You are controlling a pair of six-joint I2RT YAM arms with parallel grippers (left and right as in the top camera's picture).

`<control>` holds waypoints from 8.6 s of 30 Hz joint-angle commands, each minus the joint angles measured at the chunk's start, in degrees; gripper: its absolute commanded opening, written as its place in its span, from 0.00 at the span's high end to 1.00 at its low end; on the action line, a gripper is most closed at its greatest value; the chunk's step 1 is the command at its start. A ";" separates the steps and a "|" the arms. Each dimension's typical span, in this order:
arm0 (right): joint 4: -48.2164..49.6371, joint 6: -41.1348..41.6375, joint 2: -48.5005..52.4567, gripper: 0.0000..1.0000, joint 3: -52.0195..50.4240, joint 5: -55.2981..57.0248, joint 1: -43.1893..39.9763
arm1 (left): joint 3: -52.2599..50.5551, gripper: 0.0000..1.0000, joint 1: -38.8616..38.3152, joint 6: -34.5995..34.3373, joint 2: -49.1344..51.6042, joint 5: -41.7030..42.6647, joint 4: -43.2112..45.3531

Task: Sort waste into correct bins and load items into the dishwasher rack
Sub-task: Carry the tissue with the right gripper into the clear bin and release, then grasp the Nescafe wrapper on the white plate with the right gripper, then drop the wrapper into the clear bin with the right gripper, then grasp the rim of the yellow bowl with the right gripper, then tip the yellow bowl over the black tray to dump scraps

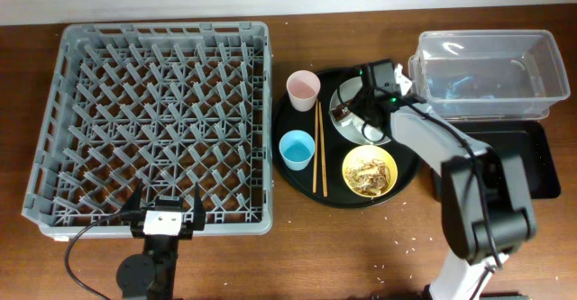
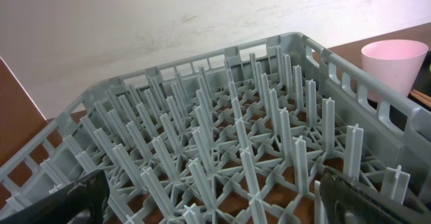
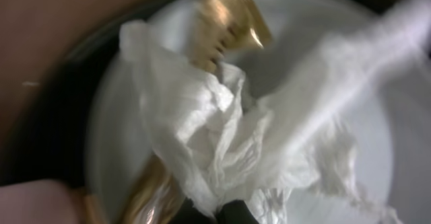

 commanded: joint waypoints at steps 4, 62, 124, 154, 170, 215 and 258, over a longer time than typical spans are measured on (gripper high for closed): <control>-2.78 -7.98 -13.11 0.96 6.01 0.74 -2.49 | -0.33 0.01 0.33 0.24 -0.35 0.44 -0.04; -9.27 1.42 5.88 0.25 9.16 -6.23 -2.29 | -0.33 0.01 0.33 0.24 -0.35 0.44 -0.04; -50.40 -31.32 -20.06 0.20 15.17 -22.73 -9.90 | -0.33 0.01 0.33 0.24 -0.35 0.44 -0.04; -33.03 -43.06 -2.91 0.95 -2.62 -7.65 13.14 | -0.33 0.01 0.33 0.24 -0.35 0.44 -0.04; -47.01 -38.93 -12.63 0.96 10.38 -11.30 9.01 | -0.33 0.01 0.33 0.24 -0.35 0.44 -0.04; -20.17 -57.99 -6.73 0.96 -11.54 -90.97 -60.24 | -0.33 0.01 0.33 0.24 -0.35 0.44 -0.04; -37.51 -57.86 -12.33 0.96 -11.52 -95.41 -61.55 | -0.33 0.01 0.33 0.24 -0.33 0.44 -0.04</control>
